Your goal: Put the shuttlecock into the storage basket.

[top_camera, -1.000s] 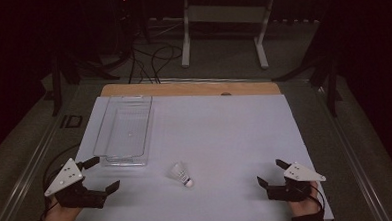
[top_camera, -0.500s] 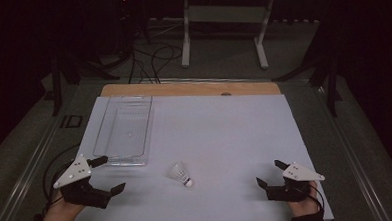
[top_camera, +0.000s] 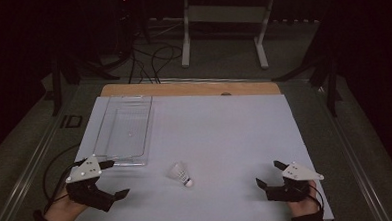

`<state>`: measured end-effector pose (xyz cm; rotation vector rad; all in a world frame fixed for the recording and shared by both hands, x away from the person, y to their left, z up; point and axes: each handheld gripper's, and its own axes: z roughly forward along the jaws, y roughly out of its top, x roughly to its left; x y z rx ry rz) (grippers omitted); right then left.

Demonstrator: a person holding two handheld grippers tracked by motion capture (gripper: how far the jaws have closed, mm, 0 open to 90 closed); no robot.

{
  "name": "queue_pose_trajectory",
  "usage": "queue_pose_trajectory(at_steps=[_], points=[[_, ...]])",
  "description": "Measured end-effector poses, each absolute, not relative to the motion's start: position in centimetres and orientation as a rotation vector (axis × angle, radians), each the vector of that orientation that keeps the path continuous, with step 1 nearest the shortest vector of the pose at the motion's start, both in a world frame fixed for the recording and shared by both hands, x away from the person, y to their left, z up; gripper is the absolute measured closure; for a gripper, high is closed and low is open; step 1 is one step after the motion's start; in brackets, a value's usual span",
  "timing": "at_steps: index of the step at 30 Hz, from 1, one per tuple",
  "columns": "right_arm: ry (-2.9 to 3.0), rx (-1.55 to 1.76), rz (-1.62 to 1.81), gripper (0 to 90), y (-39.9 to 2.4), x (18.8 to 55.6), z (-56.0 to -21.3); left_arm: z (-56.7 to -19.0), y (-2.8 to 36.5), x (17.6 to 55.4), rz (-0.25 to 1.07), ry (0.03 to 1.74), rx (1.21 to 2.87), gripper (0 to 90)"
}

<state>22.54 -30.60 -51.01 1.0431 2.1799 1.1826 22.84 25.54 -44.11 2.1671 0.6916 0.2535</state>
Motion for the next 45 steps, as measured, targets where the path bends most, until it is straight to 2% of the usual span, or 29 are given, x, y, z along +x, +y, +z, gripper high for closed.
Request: queue_pose_trajectory(at_steps=[24,34,37,38,42,45], points=[[2.194,1.05,1.187,9.7,-30.6,22.6,-51.1,-45.0,24.4,23.4,0.108,0.644,2.383,0.2],[2.213,1.042,1.191,9.7,-30.5,22.7,-51.2,-45.3,23.1,23.4,0.06,0.572,2.481,0.2],[2.213,1.046,1.192,9.7,-30.5,22.6,-51.2,-45.6,22.7,23.4,0.02,0.551,2.518,0.2],[2.212,1.049,1.194,9.7,-30.5,22.6,-51.2,-45.8,22.4,23.5,-0.053,0.548,2.539,0.2],[2.217,1.046,1.192,9.7,-30.5,22.7,-51.2,-46.3,21.5,23.4,-0.126,0.536,2.595,0.2],[2.217,1.044,1.191,9.7,-30.5,22.7,-51.2,-46.4,21.2,23.5,-0.128,0.523,2.626,0.2]])
